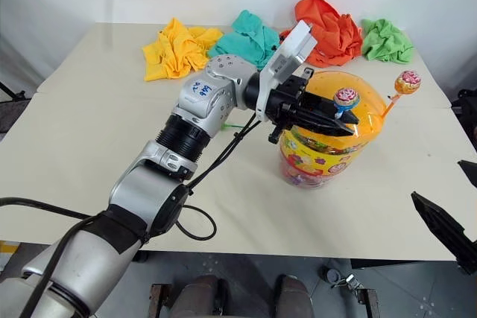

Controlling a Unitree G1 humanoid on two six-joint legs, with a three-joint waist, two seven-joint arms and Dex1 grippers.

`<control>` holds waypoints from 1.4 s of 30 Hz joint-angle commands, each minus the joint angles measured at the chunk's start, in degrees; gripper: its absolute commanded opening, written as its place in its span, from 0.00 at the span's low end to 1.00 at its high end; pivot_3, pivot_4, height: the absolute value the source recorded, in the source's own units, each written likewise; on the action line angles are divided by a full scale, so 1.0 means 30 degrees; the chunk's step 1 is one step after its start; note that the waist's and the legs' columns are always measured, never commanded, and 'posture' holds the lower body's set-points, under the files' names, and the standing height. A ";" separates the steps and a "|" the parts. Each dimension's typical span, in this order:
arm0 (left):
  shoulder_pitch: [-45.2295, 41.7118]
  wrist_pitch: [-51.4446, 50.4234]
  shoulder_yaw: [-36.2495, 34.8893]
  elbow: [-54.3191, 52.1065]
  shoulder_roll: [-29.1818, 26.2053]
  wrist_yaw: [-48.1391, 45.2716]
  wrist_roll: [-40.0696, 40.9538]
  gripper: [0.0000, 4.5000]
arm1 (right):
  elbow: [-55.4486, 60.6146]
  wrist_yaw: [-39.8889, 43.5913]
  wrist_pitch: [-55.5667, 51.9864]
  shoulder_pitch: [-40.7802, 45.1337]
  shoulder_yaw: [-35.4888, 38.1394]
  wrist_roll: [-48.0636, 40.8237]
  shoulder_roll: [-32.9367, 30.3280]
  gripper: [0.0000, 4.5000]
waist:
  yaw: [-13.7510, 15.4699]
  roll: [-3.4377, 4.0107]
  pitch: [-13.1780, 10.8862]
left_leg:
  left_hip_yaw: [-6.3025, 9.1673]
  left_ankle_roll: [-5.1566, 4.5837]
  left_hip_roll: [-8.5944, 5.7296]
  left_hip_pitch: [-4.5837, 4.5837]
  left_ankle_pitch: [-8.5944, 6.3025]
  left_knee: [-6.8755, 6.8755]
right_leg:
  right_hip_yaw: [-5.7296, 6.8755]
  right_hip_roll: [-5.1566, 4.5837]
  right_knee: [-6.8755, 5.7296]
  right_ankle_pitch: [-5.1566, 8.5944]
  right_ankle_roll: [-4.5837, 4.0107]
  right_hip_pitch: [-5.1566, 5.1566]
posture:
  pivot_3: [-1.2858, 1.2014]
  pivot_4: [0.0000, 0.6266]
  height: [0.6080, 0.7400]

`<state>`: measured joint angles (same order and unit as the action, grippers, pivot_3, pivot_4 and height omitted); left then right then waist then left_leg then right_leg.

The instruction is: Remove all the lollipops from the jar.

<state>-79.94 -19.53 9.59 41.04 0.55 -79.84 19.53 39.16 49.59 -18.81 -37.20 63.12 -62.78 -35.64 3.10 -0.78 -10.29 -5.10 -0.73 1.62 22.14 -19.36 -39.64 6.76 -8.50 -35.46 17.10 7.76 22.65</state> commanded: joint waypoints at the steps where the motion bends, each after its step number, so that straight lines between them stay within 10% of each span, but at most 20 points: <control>1: -0.0928 -0.0002 -0.0860 -0.0423 0.0012 0.0644 0.0321 0.01 | 0.0677 0.0149 0.0295 -0.0257 0.0616 -0.0655 -0.0095 1.00 | -0.0023 0.0001 0.0000 | 0.0001 -0.0001 0.0002 0.0000 0.0000 0.0001 | 0.0000 0.0001 0.0000 0.0000 0.0000 0.0000 | 0.52 0.24 1.00; 14: -0.2523 -0.5357 -0.2057 -0.0118 -0.3503 0.6953 -0.1257 0.01 | 0.0670 -0.0188 0.0075 0.0168 -0.0653 -0.0363 -0.0349 1.00 | -0.0058 0.0004 0.0001 | -0.0002 0.0001 0.0000 -0.0009 -0.0001 0.0002 | -0.0011 0.0001 -0.0017 -0.0003 0.0005 0.0002 | 0.52 0.24 1.00; 27: 0.1833 -1.5760 0.3821 -0.2539 -1.2134 0.7541 -0.5857 0.01 | -0.0070 -0.0336 -0.1235 0.2265 -0.2901 -0.0664 -0.2424 1.00 | -0.0519 -0.0006 -0.0006 | -0.0011 0.0020 0.0004 -0.0014 -0.0001 0.0029 | -0.0038 0.0013 -0.0028 -0.0001 0.0003 0.0026 | 0.52 0.24 1.00; 38: 0.4715 -1.8838 0.6273 -0.4125 -1.4557 0.7593 -0.5799 0.01 | -0.1181 -0.0162 -0.2143 0.4650 -0.4535 -0.0216 -0.3500 1.00 | -0.0468 -0.0016 -0.0011 | -0.0013 0.0028 0.0007 -0.0007 -0.0005 0.0005 | -0.0041 0.0011 -0.0045 -0.0001 0.0003 0.0030 | 0.52 0.24 1.00; 42: 0.4917 -1.9002 0.6093 -0.3932 -1.4365 0.8024 -0.5731 0.24 | -0.1476 -0.0035 -0.2390 0.5215 -0.4728 -0.0067 -0.3731 1.00 | -0.0467 -0.0013 -0.0009 | -0.0019 0.0027 0.0006 -0.0015 -0.0006 -0.0010 | -0.0049 0.0009 -0.0056 -0.0001 0.0003 0.0025 | 0.52 0.24 1.00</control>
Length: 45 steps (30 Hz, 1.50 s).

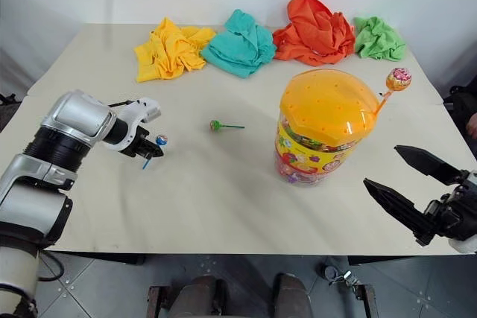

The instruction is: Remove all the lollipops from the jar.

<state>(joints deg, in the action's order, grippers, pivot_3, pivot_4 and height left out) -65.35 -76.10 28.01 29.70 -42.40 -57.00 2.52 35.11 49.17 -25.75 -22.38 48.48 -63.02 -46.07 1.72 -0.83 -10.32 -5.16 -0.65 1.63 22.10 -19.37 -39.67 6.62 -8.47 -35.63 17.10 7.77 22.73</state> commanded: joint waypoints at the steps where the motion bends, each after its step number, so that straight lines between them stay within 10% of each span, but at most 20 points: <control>1: 0.0085 -0.0166 -0.0043 -0.0289 -0.0083 0.0404 -0.0024 0.31 | -0.0164 0.0130 -0.0130 0.0377 0.0130 0.0047 -0.0278 1.00 | -0.0014 0.0003 0.0002 | -0.0002 0.0000 0.0000 -0.0004 0.0000 0.0000 | -0.0004 0.0000 -0.0003 0.0000 0.0000 -0.0001 | 0.52 0.24 1.00; 11: -0.0775 0.0100 -0.0665 -0.2746 -0.1498 0.0117 0.0541 0.99 | -0.0481 0.0715 -0.0452 0.0318 0.1167 0.0315 -0.0410 1.00 | -0.0058 -0.0001 -0.0001 | -0.0007 0.0001 0.0004 0.0004 0.0000 -0.0018 | -0.0016 0.0001 -0.0025 0.0000 0.0000 0.0013 | 0.52 0.24 1.00; 17: -0.1218 0.6545 -0.4401 -0.4470 -0.1934 -0.2254 0.2733 1.00 | -0.1297 0.0908 -0.0771 0.0106 0.3031 0.0832 -0.0979 1.00 | 0.0070 -0.0010 -0.0006 | -0.0008 0.0011 0.0005 0.0016 -0.0009 -0.0038 | -0.0012 -0.0003 -0.0016 0.0000 0.0000 0.0013 | 0.52 0.24 1.00; 30: 0.1821 1.5083 -1.0871 -0.4293 0.3791 -0.8859 1.0520 1.00 | -0.2639 -0.2250 -0.3233 0.1838 0.3392 0.2253 -0.2793 1.00 | -0.0052 -0.0004 -0.0002 | -0.0027 0.0006 0.0008 0.0016 -0.0014 -0.0081 | -0.0018 -0.0002 -0.0036 -0.0003 0.0006 0.0007 | 0.52 0.24 1.00; 45: 0.3232 1.8259 -0.8628 -0.3985 0.2827 -1.1590 1.1774 1.00 | -0.4284 -0.3054 -0.4924 0.9104 -0.1809 0.0846 -0.3577 1.00 | 0.0000 0.0004 0.0002 | -0.0011 -0.0011 0.0002 0.0044 -0.0024 -0.0114 | -0.0004 -0.0010 -0.0027 -0.0016 0.0028 0.0005 | 0.52 0.24 1.00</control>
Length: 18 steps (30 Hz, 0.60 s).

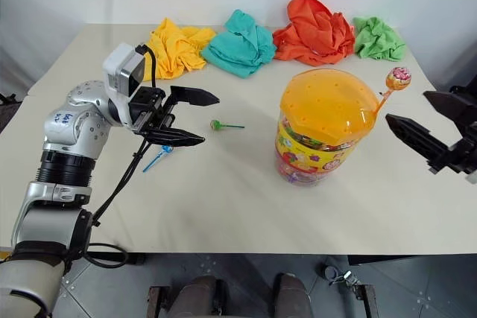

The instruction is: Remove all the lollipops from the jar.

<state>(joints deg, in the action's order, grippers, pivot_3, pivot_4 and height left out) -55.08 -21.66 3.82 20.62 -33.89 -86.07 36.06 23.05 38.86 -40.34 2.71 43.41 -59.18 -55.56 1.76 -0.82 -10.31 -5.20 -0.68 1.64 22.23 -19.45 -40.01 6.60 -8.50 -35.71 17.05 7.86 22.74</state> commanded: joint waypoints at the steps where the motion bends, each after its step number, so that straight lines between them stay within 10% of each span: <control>1: -0.0167 0.0095 -0.0678 -0.1031 -0.0004 -0.1819 0.0659 1.00 | -0.0466 0.0529 -0.0154 0.1207 -0.0535 -0.0474 -0.0490 1.00 | -0.0025 0.0000 0.0000 | -0.0002 -0.0004 0.0001 0.0000 -0.0002 -0.0004 | -0.0001 0.0000 0.0000 0.0000 0.0000 0.0000 | 0.52 0.24 1.00; 8: 0.0163 -0.0013 -0.1021 -0.1532 0.0022 -0.1214 0.0698 1.00 | -0.1922 0.0970 -0.0144 0.3946 -0.2903 0.0397 -0.0455 0.88 | -0.0130 0.0002 0.0001 | -0.0008 -0.0004 0.0007 -0.0004 -0.0002 0.0004 | 0.0001 0.0004 0.0002 0.0000 0.0000 0.0001 | 0.52 0.24 1.00; 18: 0.0405 -0.0347 -0.1376 -0.1900 -0.0022 -0.1287 0.0778 1.00 | -0.1993 0.0816 -0.0879 0.5232 -0.2467 0.0035 -0.0604 0.10 | -0.0096 0.0002 0.0000 | -0.0008 -0.0004 0.0006 0.0002 -0.0002 0.0005 | 0.0003 0.0003 0.0011 -0.0001 0.0001 0.0002 | 0.52 0.24 1.00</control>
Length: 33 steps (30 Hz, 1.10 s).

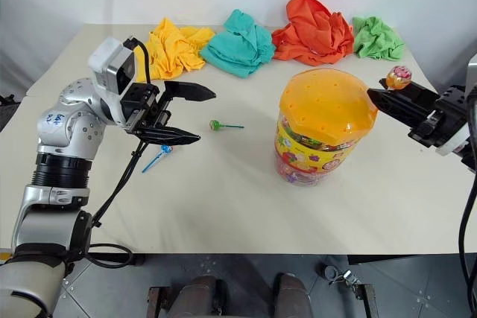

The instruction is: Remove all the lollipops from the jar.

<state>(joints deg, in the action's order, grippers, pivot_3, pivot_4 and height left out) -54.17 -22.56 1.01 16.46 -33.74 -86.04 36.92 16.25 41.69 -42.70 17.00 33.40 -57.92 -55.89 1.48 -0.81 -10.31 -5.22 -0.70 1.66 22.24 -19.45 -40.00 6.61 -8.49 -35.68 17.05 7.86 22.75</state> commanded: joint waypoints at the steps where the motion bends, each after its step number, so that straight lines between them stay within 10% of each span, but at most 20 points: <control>1: 0.0071 -0.0072 -0.0440 -0.0488 -0.0055 -0.1361 0.0524 1.00 | 0.0265 -0.0439 -0.0220 0.0742 0.0961 -0.0502 -0.0504 0.06 | -0.0008 0.0000 0.0000 | 0.0000 0.0000 0.0000 0.0000 0.0000 0.0000 | 0.0001 0.0000 0.0000 0.0000 0.0000 0.0000 | 0.52 0.24 1.00; 11: -0.0212 0.0137 -0.0120 -0.0068 0.0102 -0.2123 0.0513 1.00 | 0.0212 -0.2578 -0.2080 0.3247 0.2515 -0.1284 -0.2725 0.01 | -0.0012 0.0002 0.0000 | -0.0001 0.0000 0.0004 0.0001 0.0000 0.0005 | 0.0000 -0.0001 0.0007 0.0000 -0.0001 0.0002 | 0.52 0.24 1.00; 19: 0.0030 0.0122 0.0236 -0.0447 0.0465 -0.2153 0.0802 1.00 | -0.2697 -0.0398 -0.2834 -0.1573 0.4531 0.3325 -0.4905 0.01 | 0.0027 0.0001 0.0000 | -0.0009 -0.0012 -0.0004 0.0020 -0.0007 0.0003 | 0.0001 -0.0005 0.0026 -0.0008 0.0015 -0.0001 | 0.52 0.24 1.00; 23: -0.0012 -0.0032 0.0369 -0.0600 0.0465 -0.2149 0.0786 1.00 | -0.5613 0.0962 -0.3957 -0.4705 0.2246 0.5745 -0.6307 0.01 | -0.0023 0.0003 0.0001 | -0.0021 -0.0018 -0.0003 0.0016 -0.0011 0.0009 | -0.0003 -0.0005 0.0033 -0.0009 0.0018 -0.0001 | 0.52 0.24 1.00; 33: 0.0963 -0.0722 0.0076 -0.1460 -0.0476 -0.0156 0.0097 1.00 | -0.9252 -0.0311 -0.3967 -0.1539 -0.4203 0.9084 -0.5377 0.01 | -0.0467 0.0098 0.0022 | -0.0032 -0.0016 0.0006 -0.0005 -0.0010 0.0025 | -0.0022 0.0001 0.0038 -0.0008 0.0016 0.0007 | 0.52 0.24 1.00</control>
<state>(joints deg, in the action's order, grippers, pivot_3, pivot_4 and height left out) -51.22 -24.33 2.39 14.23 -34.23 -85.92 37.61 -10.19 40.58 -55.11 11.18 21.92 -32.38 -72.30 0.08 -0.52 -10.24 -5.32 -0.74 1.67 22.23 -19.48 -39.92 6.55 -8.49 -35.55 17.02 7.91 22.77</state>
